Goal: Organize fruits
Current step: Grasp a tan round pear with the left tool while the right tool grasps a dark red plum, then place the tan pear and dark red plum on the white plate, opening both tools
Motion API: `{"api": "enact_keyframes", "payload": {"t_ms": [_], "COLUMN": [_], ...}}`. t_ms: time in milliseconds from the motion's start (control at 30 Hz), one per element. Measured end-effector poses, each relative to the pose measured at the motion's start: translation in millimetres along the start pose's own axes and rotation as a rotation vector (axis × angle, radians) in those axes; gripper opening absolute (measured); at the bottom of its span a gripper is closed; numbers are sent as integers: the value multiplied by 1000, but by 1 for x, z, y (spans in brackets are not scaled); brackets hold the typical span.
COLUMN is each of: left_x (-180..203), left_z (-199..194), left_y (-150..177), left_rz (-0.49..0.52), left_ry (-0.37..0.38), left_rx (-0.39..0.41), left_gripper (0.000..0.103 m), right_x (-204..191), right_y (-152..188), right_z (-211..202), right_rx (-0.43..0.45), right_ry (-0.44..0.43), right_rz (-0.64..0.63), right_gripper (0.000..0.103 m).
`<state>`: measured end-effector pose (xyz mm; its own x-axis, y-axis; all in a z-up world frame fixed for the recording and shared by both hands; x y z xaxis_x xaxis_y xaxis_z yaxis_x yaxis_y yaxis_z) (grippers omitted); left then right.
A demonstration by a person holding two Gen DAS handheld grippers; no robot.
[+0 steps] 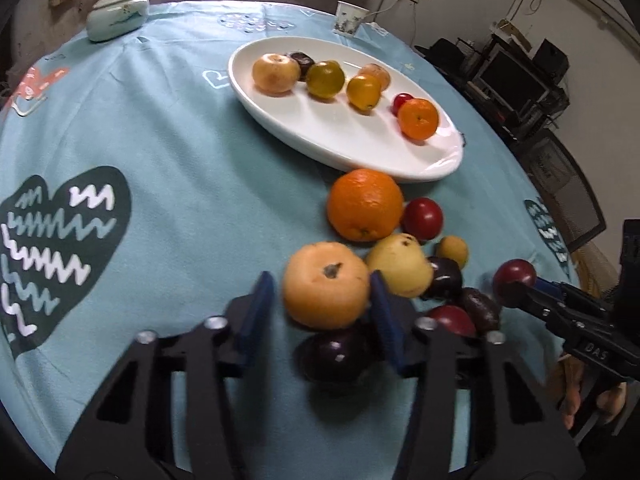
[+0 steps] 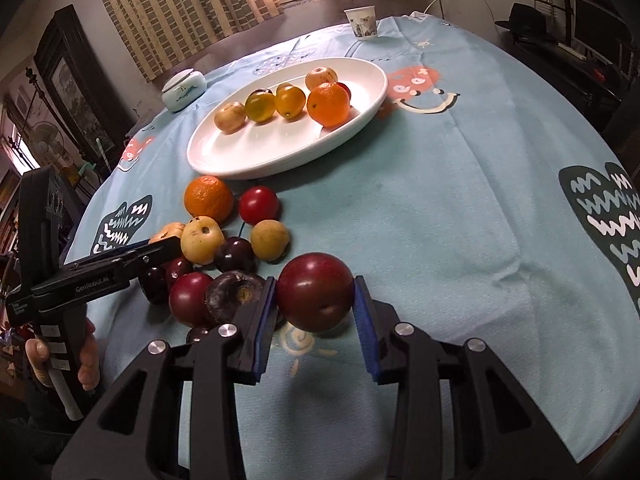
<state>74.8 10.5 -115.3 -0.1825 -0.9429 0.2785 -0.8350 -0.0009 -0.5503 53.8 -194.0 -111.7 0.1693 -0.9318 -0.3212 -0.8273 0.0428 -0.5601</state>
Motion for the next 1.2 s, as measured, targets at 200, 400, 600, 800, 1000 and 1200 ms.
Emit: {"api": "enact_keyframes", "payload": {"t_ms": [200,400,600,800,1000,1200], "left_x": [7,11,18,18,23,27], "left_z": [-6,-27,-44,-52,-59,-40], "left_y": [3,0,-8,-16,-45,-112], "left_rz": [22,36,64,61,89,127], "left_ry": [-37,-44,-67,-84,-94,-123], "left_rx": [10,56,95,111,141,153], "left_gripper": [44,44,44,44,44,44], "right_x": [-5,-9,-14,-24,-35,-43], "right_y": [1,-1,-9,-22,-45,-100], "right_z": [-3,-9,-9,-10,-9,8], "right_rx": [5,25,32,54,79,80], "right_ry": [0,-9,-19,-43,-58,-96], "right_rz": [-15,-23,-46,-81,-122,-125], "right_gripper": [38,38,38,38,38,38]}}
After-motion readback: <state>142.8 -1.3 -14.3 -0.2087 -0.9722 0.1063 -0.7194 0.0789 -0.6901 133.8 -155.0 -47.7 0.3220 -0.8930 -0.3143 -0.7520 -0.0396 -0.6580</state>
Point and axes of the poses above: each gripper's, at about its wrist camera, not at the fingertips, and z roughly the way its jaws point, x to its right, y to its underside, the point moved 4 cm from there along z, roughly the way its jaws point, and after that the axes turned 4 degrees about z, right-handed, at the moved point
